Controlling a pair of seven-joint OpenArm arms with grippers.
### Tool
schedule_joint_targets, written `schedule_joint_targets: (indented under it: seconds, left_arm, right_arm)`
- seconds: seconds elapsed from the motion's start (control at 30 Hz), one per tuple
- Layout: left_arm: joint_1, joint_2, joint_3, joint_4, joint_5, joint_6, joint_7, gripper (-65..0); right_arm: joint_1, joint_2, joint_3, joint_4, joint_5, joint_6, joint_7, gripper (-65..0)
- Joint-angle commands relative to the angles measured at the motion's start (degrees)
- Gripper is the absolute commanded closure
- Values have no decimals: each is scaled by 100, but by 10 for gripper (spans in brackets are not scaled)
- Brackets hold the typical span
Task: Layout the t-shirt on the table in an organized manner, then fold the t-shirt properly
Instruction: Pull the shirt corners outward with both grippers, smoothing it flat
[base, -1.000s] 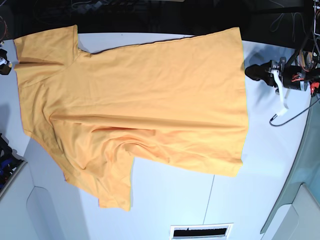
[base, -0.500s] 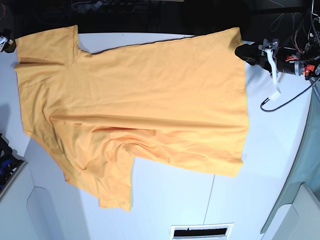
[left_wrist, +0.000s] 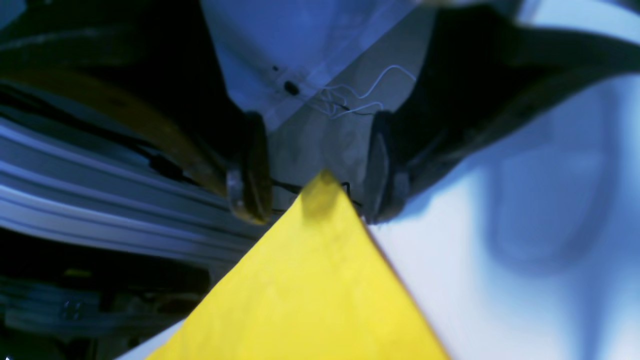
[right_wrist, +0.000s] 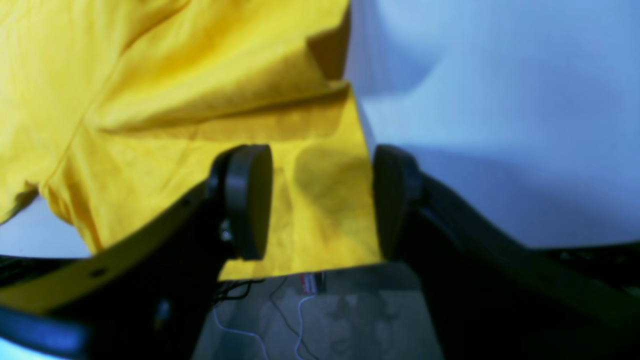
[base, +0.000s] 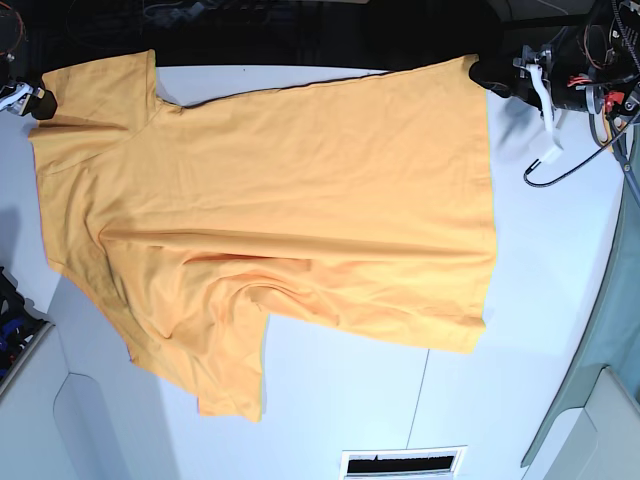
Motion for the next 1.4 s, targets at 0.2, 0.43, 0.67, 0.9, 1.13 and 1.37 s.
schedule_joint_targets:
  seconds: [0.2,0.43,0.67,0.9,1.13,1.37]
  left_arm:
    - [-46,236,-31,59,393,7,-476,-339]
    - [-61,251,-31,59,472,7,-603,-171]
    - [-61,247,-31,109,450,7,-509,0]
    - [-39,160,-31,737,-629,7,809,0]
    - [-44,-20,-35,1419,-780,7,894,0]
    - [-44,-55,-39,1609,-1331,7,1329,0]
  right_arm:
    - [-24,-11,9,44,-37,0,-247,-325]
    - [-22,-81,9,44,90,-2,-295,-151]
    - [-22,-85,31,116,302,-2,-341,0]
    - [-39,-85,566,527,568,-2,-968,0]
    - [-343,-83,1436,964,809,0,-1259,0]
    - [-817,-85,1768,1558,994,39,-1257,0]
